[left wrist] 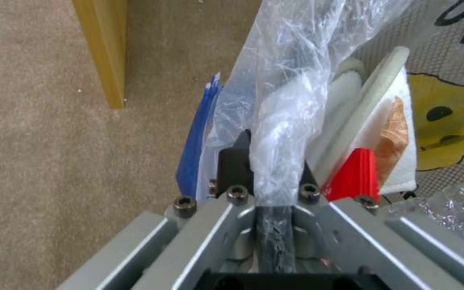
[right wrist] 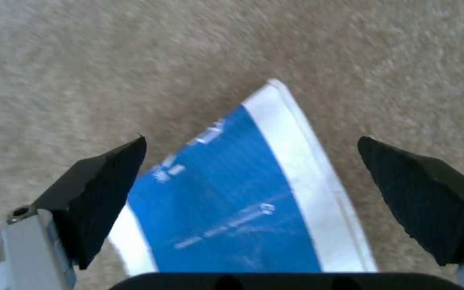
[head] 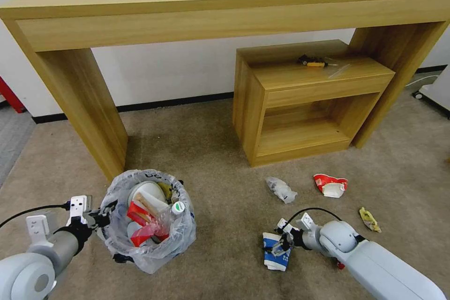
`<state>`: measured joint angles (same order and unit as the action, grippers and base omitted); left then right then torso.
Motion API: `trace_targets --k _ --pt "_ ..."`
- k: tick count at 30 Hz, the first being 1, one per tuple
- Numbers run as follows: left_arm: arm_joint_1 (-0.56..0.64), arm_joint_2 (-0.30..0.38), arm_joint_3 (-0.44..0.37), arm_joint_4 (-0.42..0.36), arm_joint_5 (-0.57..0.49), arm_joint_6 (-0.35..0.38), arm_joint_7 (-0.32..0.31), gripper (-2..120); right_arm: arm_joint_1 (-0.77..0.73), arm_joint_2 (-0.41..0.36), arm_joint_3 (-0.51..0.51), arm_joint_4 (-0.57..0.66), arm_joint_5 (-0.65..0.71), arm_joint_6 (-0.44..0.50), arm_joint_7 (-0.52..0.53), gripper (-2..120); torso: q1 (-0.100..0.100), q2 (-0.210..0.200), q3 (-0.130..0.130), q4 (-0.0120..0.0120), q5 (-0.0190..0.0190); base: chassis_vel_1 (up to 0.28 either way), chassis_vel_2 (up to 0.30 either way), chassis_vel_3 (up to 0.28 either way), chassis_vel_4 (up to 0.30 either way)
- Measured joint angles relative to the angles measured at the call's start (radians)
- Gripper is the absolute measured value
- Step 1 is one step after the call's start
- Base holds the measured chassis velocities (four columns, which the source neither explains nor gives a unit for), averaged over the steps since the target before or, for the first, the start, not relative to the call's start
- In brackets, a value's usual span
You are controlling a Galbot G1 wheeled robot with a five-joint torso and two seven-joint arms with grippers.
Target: Pick up the trash bin and place the garbage on the floor into it.
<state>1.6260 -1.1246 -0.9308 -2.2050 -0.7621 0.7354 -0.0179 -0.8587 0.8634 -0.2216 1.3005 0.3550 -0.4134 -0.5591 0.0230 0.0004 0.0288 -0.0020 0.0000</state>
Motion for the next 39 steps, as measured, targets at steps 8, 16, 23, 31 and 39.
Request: trace_targets --k 8,16,23,31,39 --pt "-0.009 0.001 0.008 0.005 0.001 0.0 0.0 0 0.043 0.02 -0.022 -0.072 -0.026 0.009 0.01 100 0.0 0.0 0.0 0.0 0.0002 0.0 0.0 0.0 0.0" --pt "-0.011 0.007 0.013 0.002 0.001 0.0 -0.002 0 0.051 0.041 -0.038 -0.11 -0.005 0.017 0.006 98 0.0 0.0 0.0 0.0 0.0002 0.0 0.0 0.0 0.0" --pt "-0.007 0.011 0.012 -0.01 -0.001 0.0 -0.004 0 0.049 0.056 -0.043 -0.125 -0.003 0.031 0.01 89 0.0 0.0 0.0 -0.0001 -0.0001 0.0 0.0 0.0 0.0" --pt "-0.005 0.011 0.011 -0.012 -0.001 0.0 -0.004 0 0.019 0.052 -0.035 -0.088 0.001 0.032 0.036 68 0.0 0.0 0.0 -0.0002 0.0 0.0 0.0 0.0 0.0" --pt "-0.006 0.01 0.015 -0.016 0.0 0.0 -0.004 0 -0.023 0.035 -0.021 -0.032 0.002 0.028 0.081 33 0.0 0.0 0.0 0.0001 0.0004 0.0 0.0 0.0 0.0"
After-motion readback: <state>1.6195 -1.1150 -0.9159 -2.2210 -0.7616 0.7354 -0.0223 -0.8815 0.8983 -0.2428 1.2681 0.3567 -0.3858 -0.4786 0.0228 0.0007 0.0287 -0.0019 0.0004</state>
